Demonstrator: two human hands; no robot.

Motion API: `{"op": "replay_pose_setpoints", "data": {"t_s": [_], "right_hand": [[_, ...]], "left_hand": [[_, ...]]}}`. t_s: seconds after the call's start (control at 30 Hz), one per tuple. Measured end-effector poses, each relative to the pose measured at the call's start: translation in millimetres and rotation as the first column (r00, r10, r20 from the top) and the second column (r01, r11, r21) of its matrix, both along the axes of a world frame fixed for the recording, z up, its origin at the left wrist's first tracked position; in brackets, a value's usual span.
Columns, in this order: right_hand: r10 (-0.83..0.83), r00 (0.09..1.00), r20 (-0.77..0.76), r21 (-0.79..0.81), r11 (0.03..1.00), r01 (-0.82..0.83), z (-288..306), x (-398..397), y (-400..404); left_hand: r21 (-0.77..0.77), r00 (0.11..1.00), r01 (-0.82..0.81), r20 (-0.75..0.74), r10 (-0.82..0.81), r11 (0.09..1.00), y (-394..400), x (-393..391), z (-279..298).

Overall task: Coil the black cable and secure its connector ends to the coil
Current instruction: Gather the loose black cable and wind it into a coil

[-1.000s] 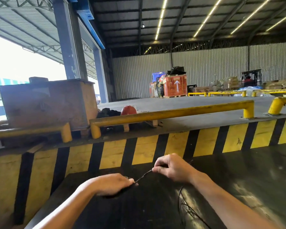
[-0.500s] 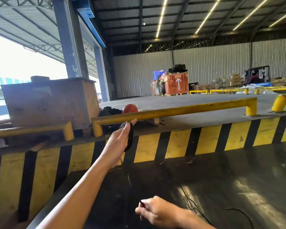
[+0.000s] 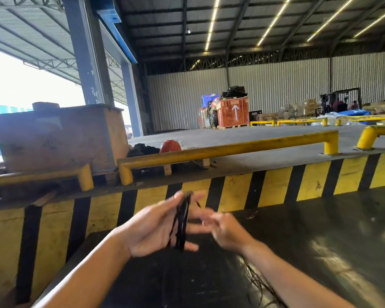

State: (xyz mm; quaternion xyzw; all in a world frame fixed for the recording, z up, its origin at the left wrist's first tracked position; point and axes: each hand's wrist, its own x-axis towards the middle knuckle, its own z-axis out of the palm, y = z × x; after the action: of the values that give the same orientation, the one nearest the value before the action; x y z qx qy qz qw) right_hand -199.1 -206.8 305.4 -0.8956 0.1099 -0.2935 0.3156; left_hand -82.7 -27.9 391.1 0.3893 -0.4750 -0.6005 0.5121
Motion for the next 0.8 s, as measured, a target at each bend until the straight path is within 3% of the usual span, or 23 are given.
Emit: {"op": "replay_pose_setpoints", "data": {"t_s": [0.1,0.17,0.2,0.23,0.3,0.37,0.43,0.47,0.5,0.53,0.57,0.6,0.63,0.67,0.73,0.8], "right_hand": [[0.085,0.978,-0.190,0.010,0.996,-0.085,-46.4,16.1,36.6],[0.184,0.913,-0.364,-0.025,0.978,-0.207,-59.0,21.3,60.5],[0.224,0.874,-0.431,-0.021,0.966,-0.257,-58.0,21.6,68.4],[0.244,0.839,-0.485,-0.031,0.955,-0.296,-52.9,19.5,71.7],[0.214,0.820,-0.530,-0.144,0.931,-0.336,-33.4,12.3,67.2],[0.141,0.855,-0.499,-0.248,0.922,-0.297,-6.9,1.7,50.6],[0.096,0.907,-0.411,-0.262,0.940,-0.219,23.2,-7.4,27.2],[0.082,0.933,-0.351,-0.256,0.950,-0.180,37.3,-10.7,15.2],[0.059,0.954,-0.293,-0.257,0.956,-0.138,49.0,-12.9,4.7],[0.028,0.973,-0.230,-0.268,0.959,-0.091,57.1,-13.9,-4.3],[-0.003,0.987,-0.158,-0.274,0.961,-0.041,61.3,-13.8,-12.0],[-0.032,0.996,-0.087,-0.268,0.963,0.007,61.0,-12.3,-17.7],[-0.054,0.998,-0.025,-0.247,0.968,0.046,57.7,-10.6,-19.9],[-0.073,0.997,0.022,-0.212,0.974,0.076,51.2,-8.4,-18.4],[-0.080,0.996,0.038,-0.082,0.993,0.083,30.8,-3.6,-7.7],[-0.023,0.999,-0.043,0.046,0.999,0.025,5.9,1.4,13.9]], "left_hand": [[-0.249,0.983,-0.131,-0.158,0.094,0.959,-10.1,-8.2,26.4],[-0.350,0.923,-0.357,0.010,0.384,0.866,-15.9,-5.6,33.3],[-0.433,0.792,-0.445,0.218,0.570,0.784,-17.6,-2.6,31.3],[-0.531,0.567,-0.472,0.428,0.704,0.704,-18.5,3.8,25.5],[-0.632,0.149,-0.385,0.677,0.721,0.673,-19.0,29.9,2.7],[-0.522,-0.016,-0.401,0.825,0.564,0.753,-12.1,60.8,-23.3],[-0.327,-0.083,-0.454,0.942,0.325,0.829,-0.9,78.2,-43.8],[-0.221,-0.058,-0.475,0.974,0.220,0.852,2.8,79.0,-51.4],[-0.103,0.038,-0.479,0.990,0.138,0.872,5.4,73.9,-55.5],[0.015,0.208,-0.462,0.974,0.091,0.887,7.7,63.8,-56.1],[0.135,0.446,-0.418,0.892,0.073,0.898,9.5,50.7,-53.1],[0.217,0.674,-0.345,0.735,0.080,0.913,10.5,38.1,-47.1],[0.234,0.839,-0.249,0.537,0.089,0.940,11.0,27.0,-39.5],[0.193,0.936,-0.159,0.342,0.086,0.968,10.6,18.3,-30.4],[0.002,0.999,-0.038,0.001,0.038,0.999,8.0,1.5,-7.1],[-0.237,0.979,-0.045,-0.202,-0.004,0.971,3.1,-8.0,18.3]]}}
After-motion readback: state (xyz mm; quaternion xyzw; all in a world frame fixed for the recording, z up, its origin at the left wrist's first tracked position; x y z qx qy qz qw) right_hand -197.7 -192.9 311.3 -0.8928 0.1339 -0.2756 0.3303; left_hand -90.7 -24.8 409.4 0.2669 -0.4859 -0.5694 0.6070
